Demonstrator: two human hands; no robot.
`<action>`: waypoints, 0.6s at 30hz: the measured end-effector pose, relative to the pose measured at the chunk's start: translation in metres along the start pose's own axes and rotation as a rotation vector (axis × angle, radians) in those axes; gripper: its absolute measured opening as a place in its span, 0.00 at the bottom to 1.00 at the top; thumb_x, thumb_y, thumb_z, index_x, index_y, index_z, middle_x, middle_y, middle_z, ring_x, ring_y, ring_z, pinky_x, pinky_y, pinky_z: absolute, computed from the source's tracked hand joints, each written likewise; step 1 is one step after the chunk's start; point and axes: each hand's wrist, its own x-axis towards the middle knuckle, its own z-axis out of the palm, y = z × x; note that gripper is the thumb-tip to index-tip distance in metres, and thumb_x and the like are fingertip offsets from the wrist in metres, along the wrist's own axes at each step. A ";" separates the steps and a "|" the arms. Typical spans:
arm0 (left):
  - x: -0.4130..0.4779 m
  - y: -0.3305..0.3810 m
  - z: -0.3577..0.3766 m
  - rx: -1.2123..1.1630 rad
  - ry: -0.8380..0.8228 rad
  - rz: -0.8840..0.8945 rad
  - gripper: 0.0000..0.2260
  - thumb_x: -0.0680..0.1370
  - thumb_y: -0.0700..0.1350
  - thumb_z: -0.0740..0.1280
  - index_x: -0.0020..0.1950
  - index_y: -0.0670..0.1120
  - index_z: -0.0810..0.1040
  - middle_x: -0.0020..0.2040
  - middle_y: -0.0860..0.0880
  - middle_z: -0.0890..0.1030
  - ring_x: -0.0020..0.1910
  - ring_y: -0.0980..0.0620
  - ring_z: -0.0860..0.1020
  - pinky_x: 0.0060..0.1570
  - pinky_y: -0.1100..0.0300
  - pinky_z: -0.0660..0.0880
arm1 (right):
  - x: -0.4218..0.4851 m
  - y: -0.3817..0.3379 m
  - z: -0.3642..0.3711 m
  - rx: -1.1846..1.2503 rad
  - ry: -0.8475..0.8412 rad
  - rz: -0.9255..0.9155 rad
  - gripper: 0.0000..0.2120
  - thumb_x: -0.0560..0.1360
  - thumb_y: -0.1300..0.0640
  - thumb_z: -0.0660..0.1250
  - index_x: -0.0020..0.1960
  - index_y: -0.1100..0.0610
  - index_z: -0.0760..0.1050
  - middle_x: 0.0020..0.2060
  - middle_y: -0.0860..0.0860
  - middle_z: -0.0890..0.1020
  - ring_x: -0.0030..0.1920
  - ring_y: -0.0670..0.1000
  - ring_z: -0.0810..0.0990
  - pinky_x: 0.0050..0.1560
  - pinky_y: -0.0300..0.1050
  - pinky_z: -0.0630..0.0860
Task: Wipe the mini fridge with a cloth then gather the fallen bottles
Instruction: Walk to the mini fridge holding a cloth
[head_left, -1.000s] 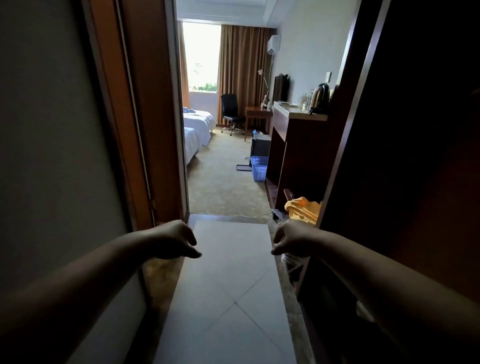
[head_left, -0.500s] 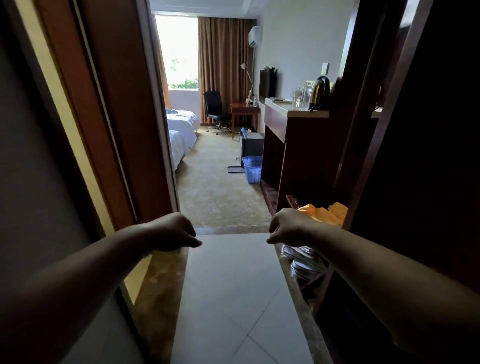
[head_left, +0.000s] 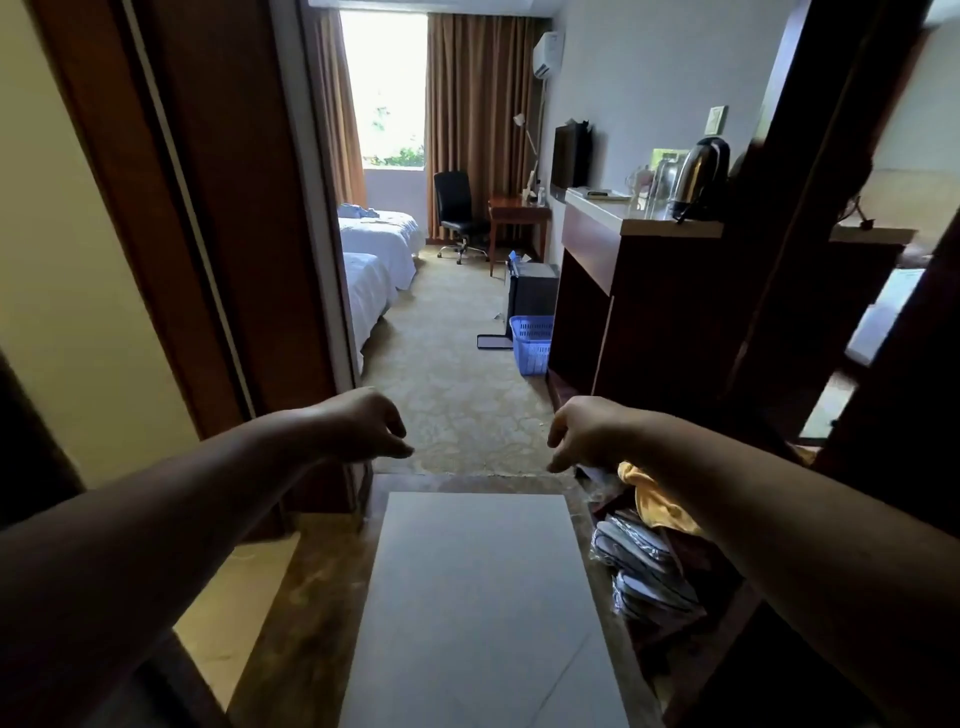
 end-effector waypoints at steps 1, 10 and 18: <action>0.019 0.001 -0.005 -0.002 0.014 -0.003 0.15 0.72 0.48 0.73 0.55 0.42 0.81 0.55 0.46 0.82 0.48 0.53 0.79 0.45 0.64 0.71 | 0.020 0.006 -0.006 0.003 0.034 -0.009 0.16 0.69 0.56 0.74 0.56 0.58 0.79 0.53 0.55 0.82 0.52 0.53 0.81 0.53 0.46 0.78; 0.170 -0.010 -0.013 -0.037 -0.010 -0.033 0.16 0.71 0.49 0.73 0.56 0.43 0.81 0.54 0.47 0.83 0.49 0.51 0.82 0.54 0.57 0.78 | 0.174 0.045 -0.047 0.012 0.077 -0.023 0.14 0.70 0.58 0.74 0.55 0.56 0.79 0.52 0.53 0.81 0.51 0.52 0.81 0.54 0.48 0.79; 0.282 -0.059 -0.030 -0.048 -0.051 -0.036 0.17 0.72 0.50 0.72 0.57 0.42 0.80 0.55 0.48 0.82 0.51 0.53 0.80 0.55 0.60 0.76 | 0.291 0.042 -0.052 0.031 0.073 0.006 0.13 0.69 0.55 0.74 0.52 0.57 0.80 0.50 0.52 0.81 0.49 0.50 0.80 0.54 0.48 0.79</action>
